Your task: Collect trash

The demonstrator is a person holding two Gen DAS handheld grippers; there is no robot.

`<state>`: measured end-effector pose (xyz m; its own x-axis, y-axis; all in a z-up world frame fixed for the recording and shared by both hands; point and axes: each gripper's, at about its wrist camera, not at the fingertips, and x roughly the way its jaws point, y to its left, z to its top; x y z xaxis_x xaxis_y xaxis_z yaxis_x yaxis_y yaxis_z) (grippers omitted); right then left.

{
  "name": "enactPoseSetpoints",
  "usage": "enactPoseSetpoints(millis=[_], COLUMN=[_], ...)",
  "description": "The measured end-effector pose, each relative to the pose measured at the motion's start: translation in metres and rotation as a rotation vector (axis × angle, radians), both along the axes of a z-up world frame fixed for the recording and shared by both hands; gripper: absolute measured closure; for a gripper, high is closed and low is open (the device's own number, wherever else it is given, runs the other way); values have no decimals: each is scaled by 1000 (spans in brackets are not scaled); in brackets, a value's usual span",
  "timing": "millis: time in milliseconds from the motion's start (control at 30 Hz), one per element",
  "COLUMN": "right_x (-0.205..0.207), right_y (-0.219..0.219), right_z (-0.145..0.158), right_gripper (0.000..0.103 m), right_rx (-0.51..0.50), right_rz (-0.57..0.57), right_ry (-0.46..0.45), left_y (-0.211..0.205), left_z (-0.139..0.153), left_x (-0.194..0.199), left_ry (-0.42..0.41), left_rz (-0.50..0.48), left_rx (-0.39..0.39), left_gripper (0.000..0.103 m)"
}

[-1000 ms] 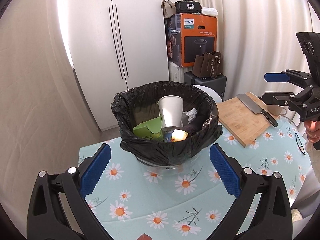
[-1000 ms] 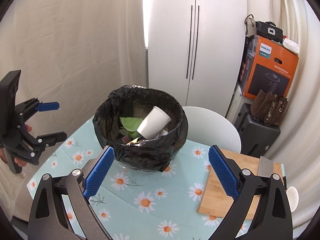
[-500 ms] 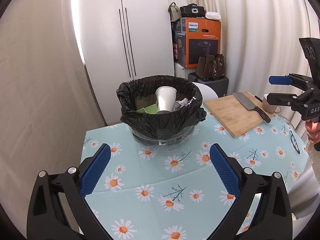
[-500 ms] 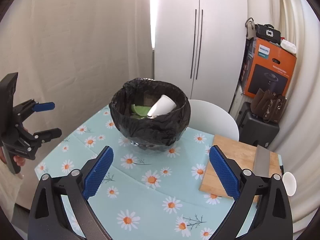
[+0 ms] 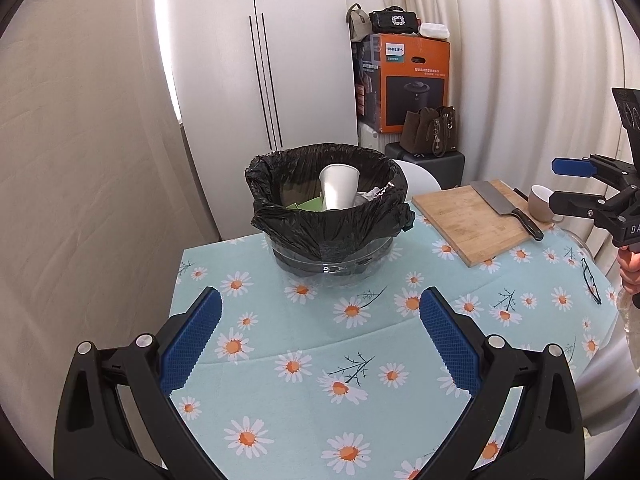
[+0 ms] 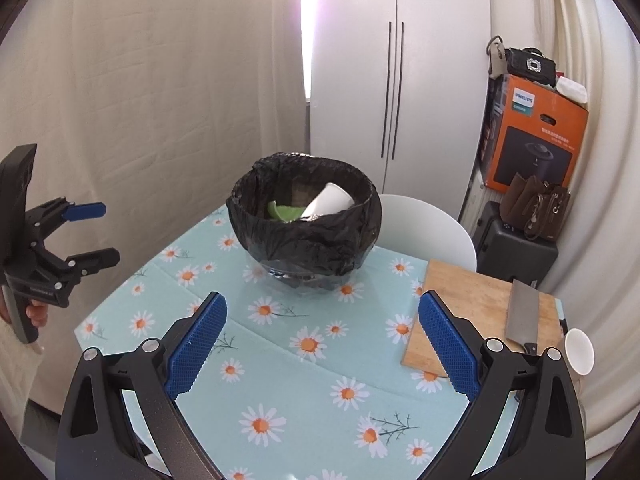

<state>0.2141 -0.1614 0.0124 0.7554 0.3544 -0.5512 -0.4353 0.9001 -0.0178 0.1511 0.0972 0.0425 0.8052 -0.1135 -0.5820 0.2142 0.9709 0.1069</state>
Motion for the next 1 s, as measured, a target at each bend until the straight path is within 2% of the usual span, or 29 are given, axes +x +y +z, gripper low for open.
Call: enactPoseSetpoints(millis=[367,533,1000], right_x=[1,-2,-9], right_y=[-2,-1,3], right_z=[-2,-4,-2], right_gripper=[11,11,11], right_rx=[6,-1,-17], right_rz=[-24,-23,-11], right_ry=[12,14,6], left_y=[5,5,2], left_z=[-3,-3,-2], left_x=[5,5,0], left_ry=[14,5,9], left_rz=[5,25,-3], left_rx=[-4,18,37], left_gripper=[6,6,6])
